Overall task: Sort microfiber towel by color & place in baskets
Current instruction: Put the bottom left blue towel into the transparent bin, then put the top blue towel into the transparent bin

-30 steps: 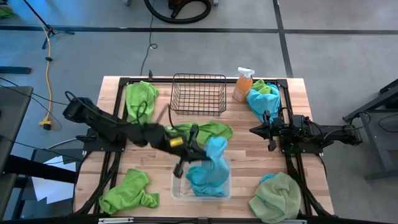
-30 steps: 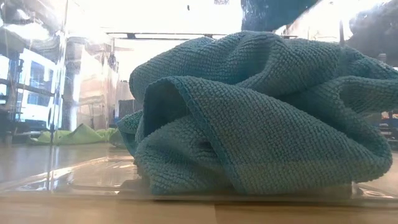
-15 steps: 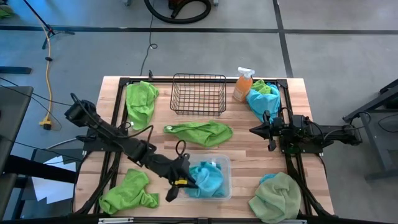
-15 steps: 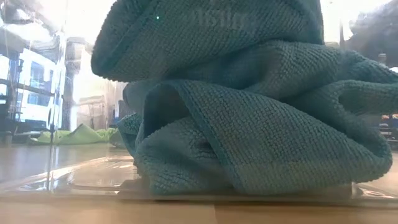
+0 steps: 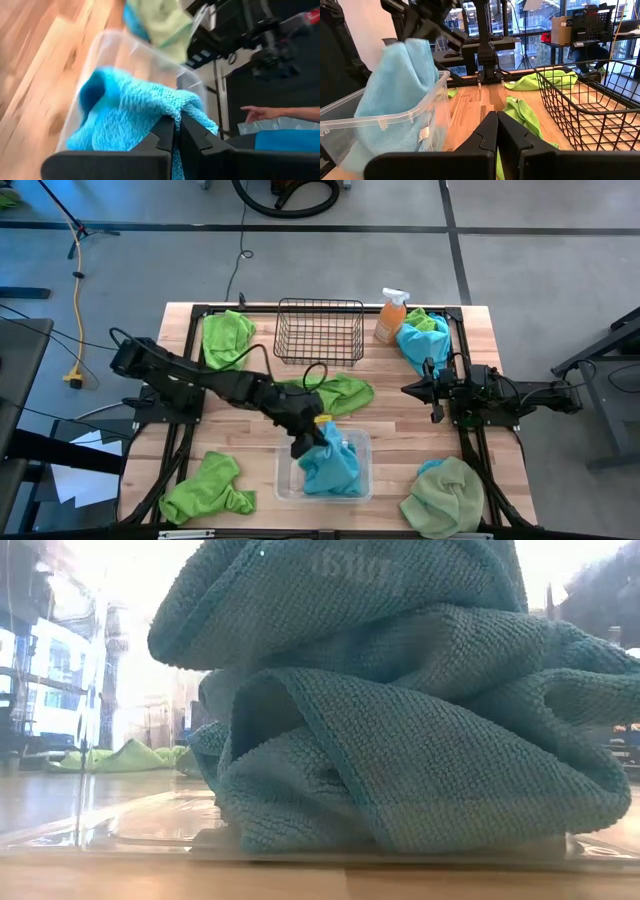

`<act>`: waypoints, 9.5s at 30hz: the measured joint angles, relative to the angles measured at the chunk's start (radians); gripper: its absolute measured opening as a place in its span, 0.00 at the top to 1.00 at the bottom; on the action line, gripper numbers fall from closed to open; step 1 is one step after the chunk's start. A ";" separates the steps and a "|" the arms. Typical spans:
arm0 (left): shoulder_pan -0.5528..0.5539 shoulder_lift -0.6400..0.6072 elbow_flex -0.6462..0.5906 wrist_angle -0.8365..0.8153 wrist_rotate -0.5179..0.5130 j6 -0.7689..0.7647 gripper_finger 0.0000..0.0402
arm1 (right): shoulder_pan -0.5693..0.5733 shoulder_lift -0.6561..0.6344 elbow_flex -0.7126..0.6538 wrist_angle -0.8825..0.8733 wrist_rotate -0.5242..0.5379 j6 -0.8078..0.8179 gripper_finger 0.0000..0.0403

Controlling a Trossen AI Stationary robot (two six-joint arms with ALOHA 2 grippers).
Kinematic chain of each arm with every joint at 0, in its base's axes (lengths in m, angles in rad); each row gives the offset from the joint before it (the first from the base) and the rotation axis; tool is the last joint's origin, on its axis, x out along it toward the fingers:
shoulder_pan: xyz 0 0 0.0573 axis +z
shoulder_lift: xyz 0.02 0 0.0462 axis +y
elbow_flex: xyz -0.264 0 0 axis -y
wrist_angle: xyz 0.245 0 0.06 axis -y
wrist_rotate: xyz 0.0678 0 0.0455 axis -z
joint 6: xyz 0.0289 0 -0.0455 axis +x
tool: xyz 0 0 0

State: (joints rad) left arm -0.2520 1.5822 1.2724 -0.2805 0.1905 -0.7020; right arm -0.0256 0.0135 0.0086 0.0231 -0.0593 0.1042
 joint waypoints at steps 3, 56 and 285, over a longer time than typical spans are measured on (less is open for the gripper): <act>0.002 0.031 0.000 0.001 0.014 -0.020 1.00 | 0.000 0.000 0.000 0.000 0.000 0.000 1.00; -0.121 0.728 0.666 -0.613 -0.233 1.685 1.00 | 0.000 0.000 0.000 0.000 0.000 0.000 1.00; 0.128 -0.972 -0.582 0.111 -0.619 0.284 0.53 | -0.805 1.353 0.870 -0.959 0.283 -0.358 0.40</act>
State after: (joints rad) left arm -0.1238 0.6102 0.6907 -0.1692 -0.4288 -0.4183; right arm -0.8310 1.3663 0.8789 -0.9363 0.2239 -0.2537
